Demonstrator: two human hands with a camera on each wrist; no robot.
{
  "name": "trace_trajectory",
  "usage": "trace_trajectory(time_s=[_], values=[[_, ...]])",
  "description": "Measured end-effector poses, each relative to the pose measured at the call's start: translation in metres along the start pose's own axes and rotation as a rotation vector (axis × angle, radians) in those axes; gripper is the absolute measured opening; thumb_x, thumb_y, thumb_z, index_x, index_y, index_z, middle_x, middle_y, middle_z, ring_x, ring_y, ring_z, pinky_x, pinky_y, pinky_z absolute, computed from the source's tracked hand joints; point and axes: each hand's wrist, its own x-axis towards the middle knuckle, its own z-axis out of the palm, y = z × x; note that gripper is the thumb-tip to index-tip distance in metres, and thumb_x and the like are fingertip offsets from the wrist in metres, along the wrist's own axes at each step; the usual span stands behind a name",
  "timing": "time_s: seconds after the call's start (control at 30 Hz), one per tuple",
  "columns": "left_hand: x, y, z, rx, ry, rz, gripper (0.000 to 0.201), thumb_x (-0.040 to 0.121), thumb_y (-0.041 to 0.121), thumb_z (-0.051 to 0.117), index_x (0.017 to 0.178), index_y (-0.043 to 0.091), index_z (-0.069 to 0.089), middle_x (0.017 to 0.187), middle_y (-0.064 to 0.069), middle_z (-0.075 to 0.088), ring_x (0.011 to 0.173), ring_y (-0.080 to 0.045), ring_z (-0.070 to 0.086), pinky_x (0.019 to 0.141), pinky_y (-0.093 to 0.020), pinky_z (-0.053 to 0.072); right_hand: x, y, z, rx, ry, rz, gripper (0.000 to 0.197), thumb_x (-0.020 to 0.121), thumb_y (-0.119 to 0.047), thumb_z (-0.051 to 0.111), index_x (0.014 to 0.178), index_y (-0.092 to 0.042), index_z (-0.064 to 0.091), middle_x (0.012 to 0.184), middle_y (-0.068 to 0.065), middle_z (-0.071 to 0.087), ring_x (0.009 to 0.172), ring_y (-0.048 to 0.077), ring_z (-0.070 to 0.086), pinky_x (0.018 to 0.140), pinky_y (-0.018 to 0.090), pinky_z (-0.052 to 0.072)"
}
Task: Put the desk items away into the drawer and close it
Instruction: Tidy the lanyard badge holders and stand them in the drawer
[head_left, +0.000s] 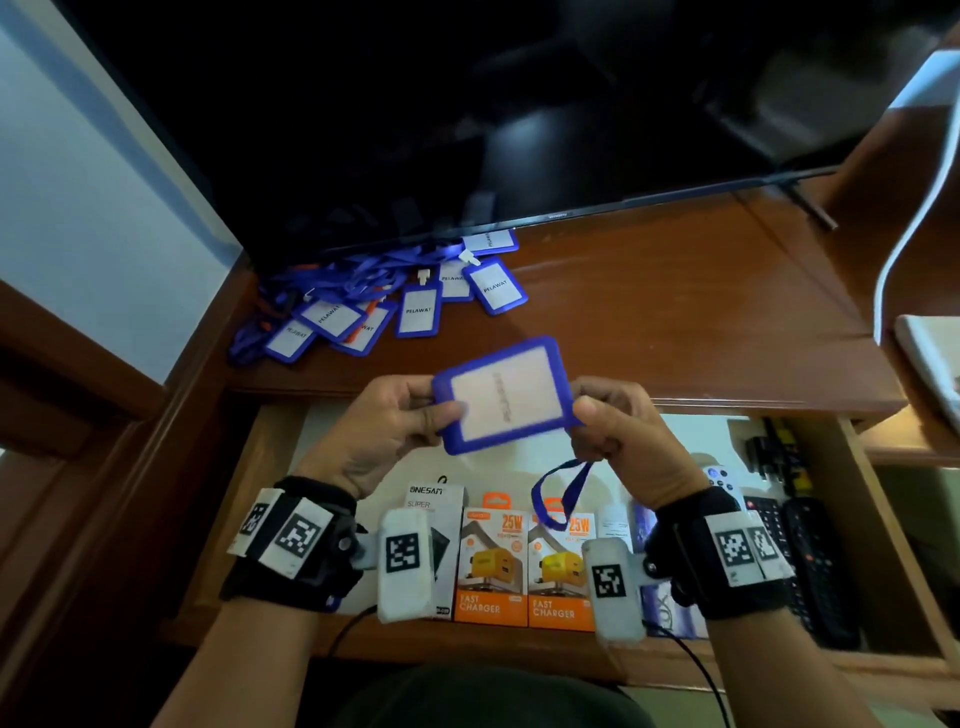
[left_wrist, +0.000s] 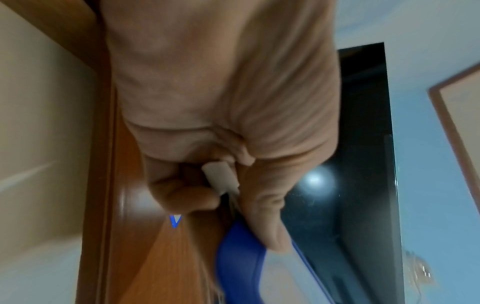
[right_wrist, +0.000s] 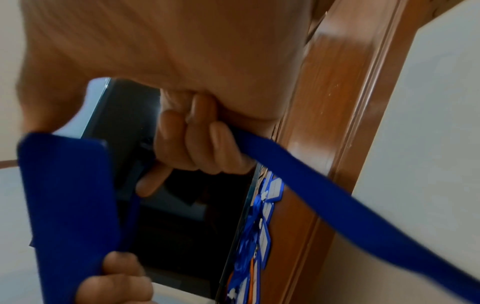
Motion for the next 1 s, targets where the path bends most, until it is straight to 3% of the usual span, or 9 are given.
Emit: trace_trajectory(time_s=[0.17,0.3,0.37,0.47,0.63,0.73,0.83,0.93,1.0], values=[[0.008,0.004,0.001,-0.217,0.273,0.109,0.011,0.085,0.003,0.058,0.087,0.008,0.068,0.074,0.001,0.071,0.061,-0.010,0.049,0.053,-0.016,0.042,0.002,0.002,0.005,-0.242,0.102,0.018,0.019,0.089,-0.019,0.065,0.072,-0.008,0.067,0.051,-0.006,0.033,0.046,0.008,0.026,0.048,0.025,0.019],[0.014,0.001,0.010,-0.038,0.498,0.183,0.015,0.088,0.003,0.061,0.101,0.003,0.068,0.069,0.007,0.067,0.053,0.001,0.053,0.053,-0.014,0.041,0.004,0.003,0.023,-0.416,0.046,0.026,0.023,0.094,-0.008,0.056,0.073,-0.004,0.065,0.045,-0.011,0.035,0.042,0.003,0.029,0.045,0.013,0.025],[0.015,-0.003,0.014,0.115,0.516,0.208,0.016,0.088,0.005,0.063,0.102,0.010,0.069,0.080,0.004,0.069,0.064,0.003,0.062,0.062,-0.013,0.046,0.004,0.000,0.032,-0.486,-0.019,0.012,0.021,0.094,-0.008,0.056,0.076,-0.001,0.066,0.048,-0.010,0.037,0.043,0.004,0.031,0.045,0.013,0.026],[0.014,-0.011,0.016,0.500,0.423,0.206,0.012,0.085,0.015,0.068,0.095,0.020,0.071,0.092,0.003,0.072,0.088,-0.010,0.066,0.080,-0.025,0.050,0.009,-0.006,0.038,-0.621,-0.089,-0.034,0.017,0.091,-0.010,0.060,0.078,-0.003,0.068,0.052,-0.005,0.041,0.048,0.006,0.033,0.049,0.018,0.028],[0.013,-0.017,0.015,0.826,0.147,0.084,0.007,0.084,0.021,0.068,0.090,0.017,0.069,0.088,-0.001,0.070,0.085,-0.017,0.064,0.079,-0.039,0.053,0.023,-0.007,0.029,-0.882,-0.060,-0.110,0.020,0.085,-0.014,0.068,0.066,-0.008,0.063,0.057,-0.002,0.054,0.053,0.009,0.046,0.054,0.026,0.037],[0.011,-0.013,0.011,0.820,-0.028,0.023,0.009,0.085,0.016,0.067,0.089,0.023,0.067,0.094,0.004,0.069,0.095,-0.014,0.063,0.086,-0.036,0.051,0.029,-0.005,0.023,-0.960,-0.049,-0.103,0.020,0.083,-0.017,0.071,0.066,-0.008,0.064,0.062,-0.001,0.060,0.060,0.014,0.054,0.060,0.026,0.037],[0.007,-0.008,0.004,0.731,-0.158,-0.046,0.015,0.085,0.009,0.066,0.095,0.021,0.067,0.101,0.001,0.071,0.099,-0.015,0.065,0.089,-0.036,0.050,0.034,0.001,0.021,-0.939,-0.052,-0.093,0.022,0.080,-0.017,0.074,0.065,-0.006,0.063,0.058,-0.007,0.058,0.056,0.007,0.051,0.058,0.023,0.037],[0.001,-0.006,-0.009,0.570,-0.245,-0.060,0.021,0.085,0.003,0.064,0.096,0.021,0.067,0.103,-0.003,0.072,0.099,-0.018,0.067,0.087,-0.036,0.053,0.035,0.012,0.020,-0.811,-0.113,-0.028,0.023,0.084,-0.013,0.070,0.063,-0.007,0.062,0.049,-0.014,0.054,0.049,0.000,0.048,0.052,0.013,0.035],[-0.001,-0.007,-0.016,0.442,-0.262,-0.041,0.024,0.085,-0.003,0.062,0.094,0.019,0.067,0.100,-0.006,0.071,0.098,-0.022,0.068,0.083,-0.033,0.054,0.036,0.021,0.022,-0.636,-0.136,0.014,0.027,0.088,-0.014,0.066,0.063,-0.007,0.058,0.051,-0.010,0.052,0.049,0.001,0.045,0.050,0.016,0.035]])
